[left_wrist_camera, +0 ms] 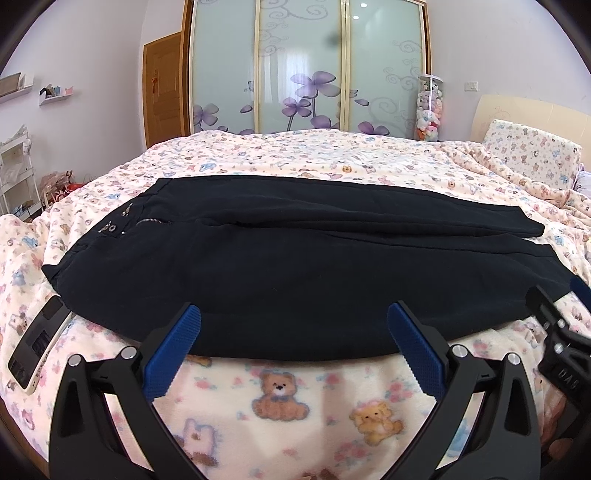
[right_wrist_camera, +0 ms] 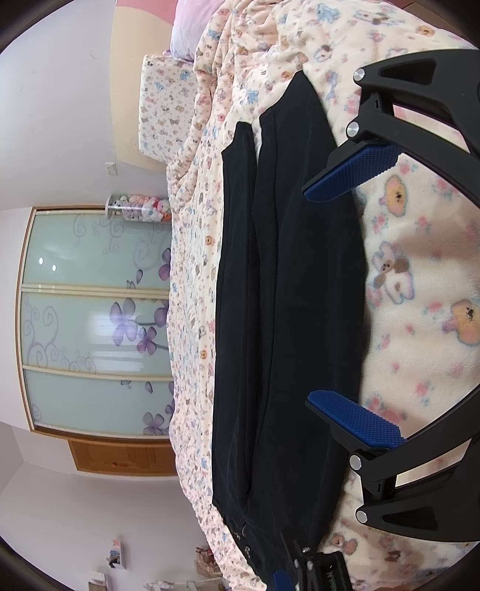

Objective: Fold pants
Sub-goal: 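Move the right gripper to the black trousers' leg hems and grasp them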

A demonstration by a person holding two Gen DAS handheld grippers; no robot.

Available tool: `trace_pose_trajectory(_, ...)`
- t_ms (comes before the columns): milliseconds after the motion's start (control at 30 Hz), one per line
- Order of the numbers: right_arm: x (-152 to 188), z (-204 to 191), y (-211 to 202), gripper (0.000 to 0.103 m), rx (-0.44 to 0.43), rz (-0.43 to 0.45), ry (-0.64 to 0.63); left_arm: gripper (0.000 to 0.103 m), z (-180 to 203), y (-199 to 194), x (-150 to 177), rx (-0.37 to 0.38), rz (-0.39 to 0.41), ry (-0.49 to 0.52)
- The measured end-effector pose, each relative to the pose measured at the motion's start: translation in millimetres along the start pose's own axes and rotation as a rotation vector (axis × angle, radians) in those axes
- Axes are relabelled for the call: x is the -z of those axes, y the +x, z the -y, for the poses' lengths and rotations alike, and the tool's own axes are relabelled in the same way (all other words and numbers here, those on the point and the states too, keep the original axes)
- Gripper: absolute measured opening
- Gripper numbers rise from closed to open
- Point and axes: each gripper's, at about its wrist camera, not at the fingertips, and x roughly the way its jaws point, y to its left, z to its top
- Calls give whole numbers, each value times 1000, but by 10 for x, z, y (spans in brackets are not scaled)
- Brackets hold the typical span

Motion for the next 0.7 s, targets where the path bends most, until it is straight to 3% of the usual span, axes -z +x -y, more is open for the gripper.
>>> trace_pose_trajectory(200,-325,246,184,102,-20,8,9,101,106,114,-23,7,3,-4)
trace_pose_trajectory(400,-686,558,596,102,-23,-41,19,101,144,254,-209,15,26,1)
trace_pose_trajectory(500,-947,922,965,102,-70,-100,111,101,137,375,-311,7,48,-9)
trace_pose_trajectory(633,-1281,1633,1615,102,-136,-198,324,101,135,544,-337,-32,81,-38)
trace_pose_trajectory(700,-1380,1978,1899,102,-129,-230,407,101,111,614,-308,-29,77,-57)
